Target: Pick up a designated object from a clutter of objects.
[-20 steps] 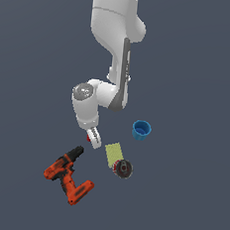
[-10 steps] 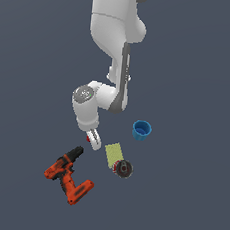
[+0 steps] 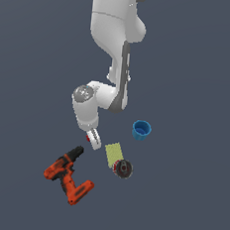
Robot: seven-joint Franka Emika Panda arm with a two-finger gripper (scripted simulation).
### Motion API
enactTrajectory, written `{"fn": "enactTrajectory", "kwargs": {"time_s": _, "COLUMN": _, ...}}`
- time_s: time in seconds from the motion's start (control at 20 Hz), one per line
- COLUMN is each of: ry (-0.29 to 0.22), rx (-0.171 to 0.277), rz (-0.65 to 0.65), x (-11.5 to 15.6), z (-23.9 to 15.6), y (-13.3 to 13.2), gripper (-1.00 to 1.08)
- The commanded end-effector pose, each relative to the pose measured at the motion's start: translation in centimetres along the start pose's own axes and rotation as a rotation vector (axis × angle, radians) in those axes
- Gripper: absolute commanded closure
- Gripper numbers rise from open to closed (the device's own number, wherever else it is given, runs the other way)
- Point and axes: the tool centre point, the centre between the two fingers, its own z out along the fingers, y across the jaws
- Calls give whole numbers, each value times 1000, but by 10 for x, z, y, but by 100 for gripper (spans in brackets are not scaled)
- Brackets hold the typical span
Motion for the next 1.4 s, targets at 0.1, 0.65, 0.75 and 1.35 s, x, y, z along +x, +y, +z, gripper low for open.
{"fn": "enactTrajectory", "kwargs": {"time_s": 0.1, "ry": 0, "rx": 1, "rz": 0, "x": 3, "z": -12, "y": -1, "gripper": 108}}
{"fn": "enactTrajectory", "kwargs": {"time_s": 0.65, "ry": 0, "rx": 0, "rz": 2, "x": 20, "z": -93, "y": -2, "gripper": 108}}
{"fn": "enactTrajectory", "kwargs": {"time_s": 0.75, "ry": 1, "rx": -1, "rz": 2, "x": 25, "z": -114, "y": -3, "gripper": 108}}
{"fn": "enactTrajectory", "kwargs": {"time_s": 1.35, "ry": 2, "rx": -2, "rz": 3, "x": 55, "z": -241, "y": -7, "gripper": 108}}
